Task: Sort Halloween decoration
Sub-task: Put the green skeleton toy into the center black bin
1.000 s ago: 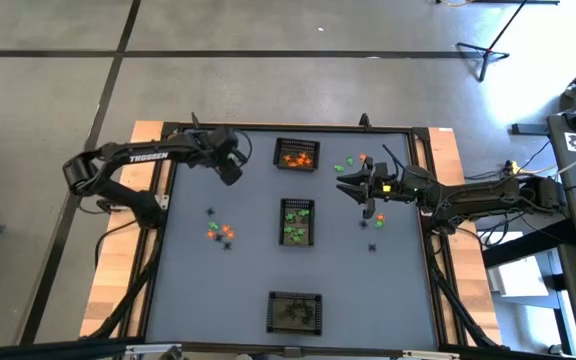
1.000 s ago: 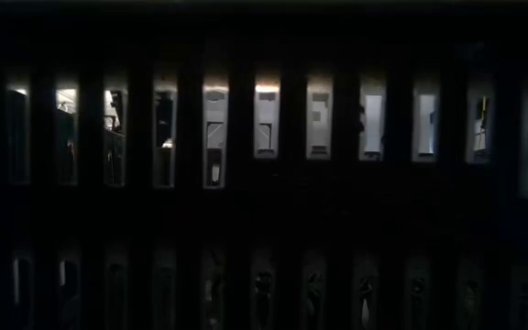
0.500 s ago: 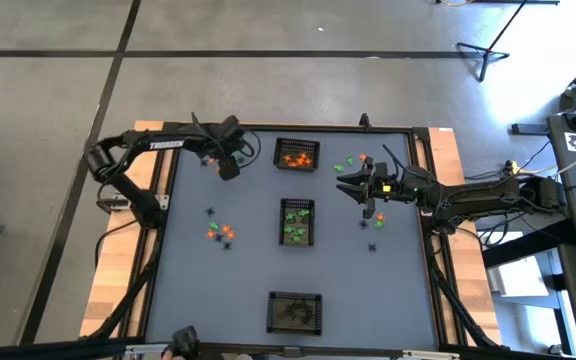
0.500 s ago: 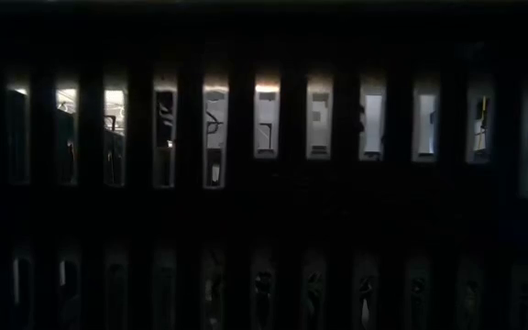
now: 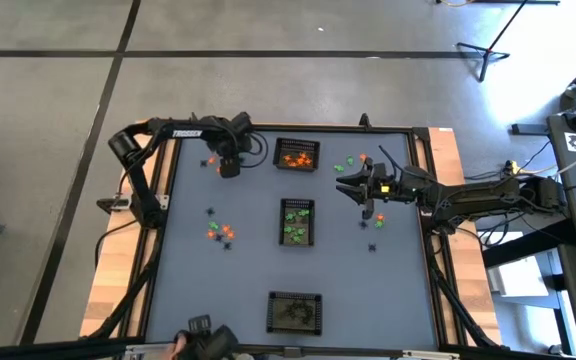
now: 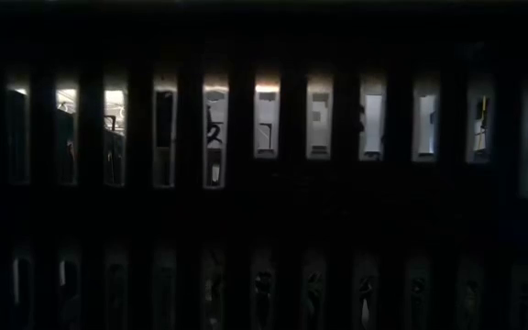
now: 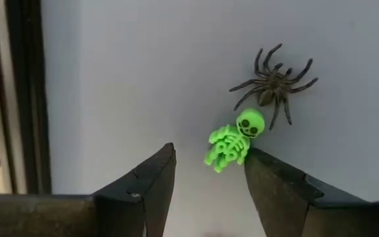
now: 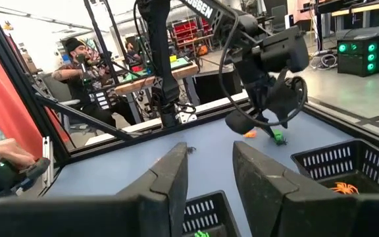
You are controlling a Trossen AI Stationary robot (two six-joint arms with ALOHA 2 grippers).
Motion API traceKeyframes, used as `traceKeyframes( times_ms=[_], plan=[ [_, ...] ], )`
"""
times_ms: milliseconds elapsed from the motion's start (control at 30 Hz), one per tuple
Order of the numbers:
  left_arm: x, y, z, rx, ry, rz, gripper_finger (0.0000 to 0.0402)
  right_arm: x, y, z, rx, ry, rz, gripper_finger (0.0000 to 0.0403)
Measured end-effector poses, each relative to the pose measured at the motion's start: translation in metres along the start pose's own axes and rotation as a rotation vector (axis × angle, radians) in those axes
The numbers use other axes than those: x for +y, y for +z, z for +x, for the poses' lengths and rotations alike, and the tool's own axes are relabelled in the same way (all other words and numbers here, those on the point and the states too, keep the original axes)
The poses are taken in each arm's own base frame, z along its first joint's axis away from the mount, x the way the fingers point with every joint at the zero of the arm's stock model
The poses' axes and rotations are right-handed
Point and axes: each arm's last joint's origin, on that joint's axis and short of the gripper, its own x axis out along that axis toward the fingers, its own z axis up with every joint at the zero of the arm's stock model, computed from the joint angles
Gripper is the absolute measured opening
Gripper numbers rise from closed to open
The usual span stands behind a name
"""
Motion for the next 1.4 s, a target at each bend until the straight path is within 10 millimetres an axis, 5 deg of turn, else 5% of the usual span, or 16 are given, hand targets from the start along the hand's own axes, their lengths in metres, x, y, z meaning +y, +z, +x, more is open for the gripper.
traceKeyframes(
  times_ms=[167,433,667,867,1133,1400],
  plan=[
    [0.003,-0.004,0.003,-0.033,-0.116,-0.009,0.0147,0.0,0.0,0.0,-0.002,-0.011,0.0,0.0119],
    [0.0,-0.008,0.003,-0.021,-0.198,-0.053,0.0014,0.0,0.0,0.0,-0.004,-0.015,0.001,0.0119],
    [-0.011,-0.008,-0.015,-0.035,-0.211,-0.086,0.0002,0.0,0.0,0.0,-0.003,-0.014,0.004,0.0119],
    [-0.028,-0.003,-0.062,-0.169,-0.169,-0.06,0.0001,0.0,-0.001,0.0,0.003,-0.015,0.004,0.0119],
    [-0.09,0.009,-0.128,-0.432,-0.159,0.019,0.0,0.0,0.0,0.0,-0.001,0.009,0.009,0.0119],
    [-0.195,0.037,-0.179,-0.885,-0.262,0.211,0.0,0.001,0.002,0.0,-0.011,0.019,0.028,0.0119]
  ],
)
